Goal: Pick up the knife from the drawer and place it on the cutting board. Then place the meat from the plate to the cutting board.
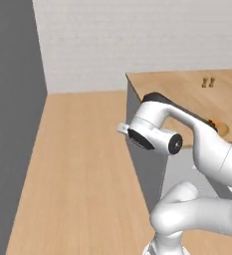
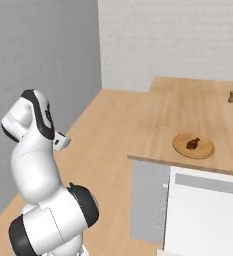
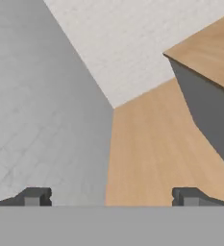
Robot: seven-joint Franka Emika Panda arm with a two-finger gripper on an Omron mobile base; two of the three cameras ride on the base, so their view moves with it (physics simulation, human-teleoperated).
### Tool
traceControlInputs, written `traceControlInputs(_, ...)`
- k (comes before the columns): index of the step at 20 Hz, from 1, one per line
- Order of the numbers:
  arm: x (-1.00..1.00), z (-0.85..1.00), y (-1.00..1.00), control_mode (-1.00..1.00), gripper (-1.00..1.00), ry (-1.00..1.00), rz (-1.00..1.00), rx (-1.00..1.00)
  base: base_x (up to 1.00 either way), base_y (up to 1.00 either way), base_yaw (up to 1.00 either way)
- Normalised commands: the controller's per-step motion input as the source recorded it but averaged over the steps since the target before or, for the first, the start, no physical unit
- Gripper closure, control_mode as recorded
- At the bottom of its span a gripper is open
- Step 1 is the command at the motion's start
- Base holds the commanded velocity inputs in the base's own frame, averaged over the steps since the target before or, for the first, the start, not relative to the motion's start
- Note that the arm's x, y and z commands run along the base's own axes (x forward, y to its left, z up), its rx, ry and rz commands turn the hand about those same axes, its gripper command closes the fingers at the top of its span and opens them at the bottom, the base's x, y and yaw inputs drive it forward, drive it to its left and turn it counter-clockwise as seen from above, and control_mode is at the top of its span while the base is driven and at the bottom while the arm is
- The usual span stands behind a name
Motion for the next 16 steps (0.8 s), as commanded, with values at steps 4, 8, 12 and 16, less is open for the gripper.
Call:
traceControlInputs(4, 0.00, 0.00, 0.00, 1.00, -1.00, 0.00, 0.00, 0.00, 0.16, 0.19, -0.72)
traceControlInputs(8, 0.00, 0.00, 0.00, 1.00, -1.00, 0.00, 0.00, 0.00, 0.49, 0.32, -0.63)
traceControlInputs(12, 0.00, 0.00, 0.00, 1.00, -1.00, 0.00, 0.00, 0.00, 0.77, 0.54, -0.48)
traceControlInputs(16, 0.00, 0.00, 0.00, 1.00, -1.00, 0.00, 0.00, 0.00, 0.64, 0.46, -0.27)
